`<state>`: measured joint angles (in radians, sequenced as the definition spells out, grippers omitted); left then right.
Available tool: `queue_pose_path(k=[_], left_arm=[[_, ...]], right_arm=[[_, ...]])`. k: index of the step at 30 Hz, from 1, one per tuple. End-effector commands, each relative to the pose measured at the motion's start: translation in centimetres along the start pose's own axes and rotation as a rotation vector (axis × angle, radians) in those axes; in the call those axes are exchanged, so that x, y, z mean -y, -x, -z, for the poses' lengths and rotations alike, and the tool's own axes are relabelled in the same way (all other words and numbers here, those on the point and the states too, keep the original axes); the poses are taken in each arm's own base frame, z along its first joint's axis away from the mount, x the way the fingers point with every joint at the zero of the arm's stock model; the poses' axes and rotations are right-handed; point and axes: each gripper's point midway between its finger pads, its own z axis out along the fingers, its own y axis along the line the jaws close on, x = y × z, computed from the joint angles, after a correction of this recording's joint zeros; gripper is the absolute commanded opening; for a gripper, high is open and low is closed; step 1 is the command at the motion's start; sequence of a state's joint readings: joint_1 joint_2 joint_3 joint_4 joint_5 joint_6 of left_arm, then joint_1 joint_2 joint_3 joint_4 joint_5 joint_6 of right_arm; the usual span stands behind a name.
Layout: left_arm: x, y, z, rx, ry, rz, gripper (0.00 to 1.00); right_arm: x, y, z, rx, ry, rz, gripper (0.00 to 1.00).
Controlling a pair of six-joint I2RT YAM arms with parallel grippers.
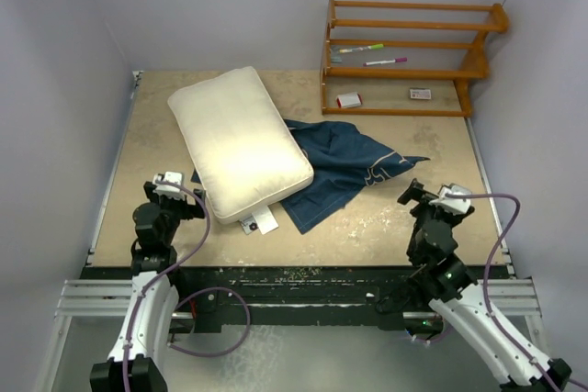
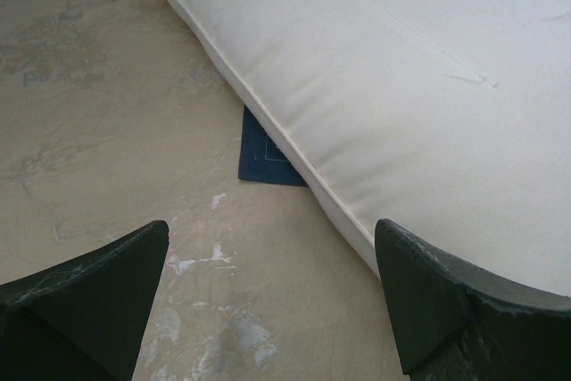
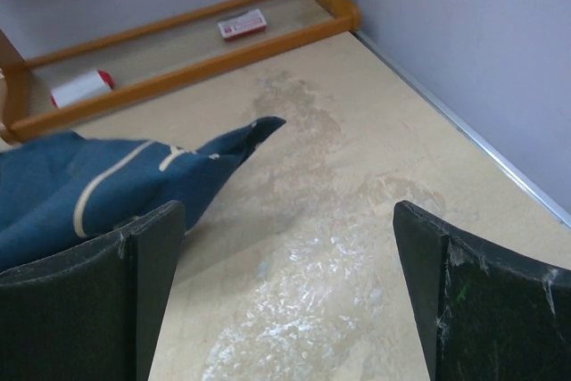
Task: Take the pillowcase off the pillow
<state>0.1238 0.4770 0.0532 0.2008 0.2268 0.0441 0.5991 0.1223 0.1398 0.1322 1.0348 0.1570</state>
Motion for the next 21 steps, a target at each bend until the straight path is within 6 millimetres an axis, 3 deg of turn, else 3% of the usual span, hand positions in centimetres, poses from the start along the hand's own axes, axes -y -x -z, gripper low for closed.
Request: queue_pose_path(k=[1, 9, 18, 21], left_arm=[[-0.4, 1.5, -0.2, 0.053, 0.026, 0.009, 0.99], [-0.4, 1.5, -0.1, 0.058, 0.024, 0.007, 0.99], [-0.4, 1.5, -0.1, 0.059, 0.023, 0.007, 0.99], [-0.4, 1.6, -0.1, 0.061, 0.024, 0.007, 0.99]], right_arm=[[-1.0, -0.8, -0.6, 0.004, 0.028, 0.074, 1.0], [-2.2, -2.5, -1.2, -0.01, 0.048, 0.103, 1.0], [-1.5, -1.7, -1.0, 0.032, 0.055, 0.094, 1.0], [-2.2, -2.0, -0.8, 0.018, 0.106, 0.084, 1.0]])
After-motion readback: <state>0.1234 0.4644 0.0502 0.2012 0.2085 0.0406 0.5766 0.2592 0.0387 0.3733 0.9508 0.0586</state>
